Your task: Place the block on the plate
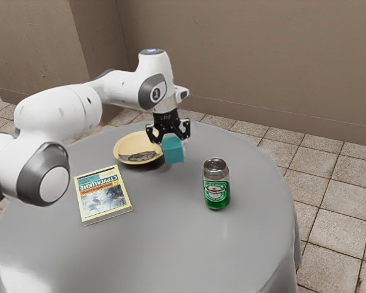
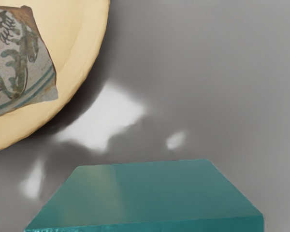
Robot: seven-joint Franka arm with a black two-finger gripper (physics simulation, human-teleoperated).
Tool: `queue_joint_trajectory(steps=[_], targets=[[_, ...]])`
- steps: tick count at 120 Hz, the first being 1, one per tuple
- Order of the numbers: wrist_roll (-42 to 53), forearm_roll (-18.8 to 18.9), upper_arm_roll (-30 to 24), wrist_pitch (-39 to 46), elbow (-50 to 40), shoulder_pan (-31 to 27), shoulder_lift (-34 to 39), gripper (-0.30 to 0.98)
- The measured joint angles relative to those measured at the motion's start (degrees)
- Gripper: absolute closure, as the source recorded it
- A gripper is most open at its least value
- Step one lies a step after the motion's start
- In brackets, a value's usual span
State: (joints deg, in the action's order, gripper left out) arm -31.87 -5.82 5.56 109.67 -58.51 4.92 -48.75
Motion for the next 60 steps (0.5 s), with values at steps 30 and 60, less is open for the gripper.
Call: queue_joint_trajectory(steps=[30, 60], targets=[[1.3, 1.6, -0.4, -1.8, 0.9, -3.0, 0.1, 0.34], [3.7, 2.1, -1.4, -2.9, 2.4, -7.4, -0.2, 0.34]])
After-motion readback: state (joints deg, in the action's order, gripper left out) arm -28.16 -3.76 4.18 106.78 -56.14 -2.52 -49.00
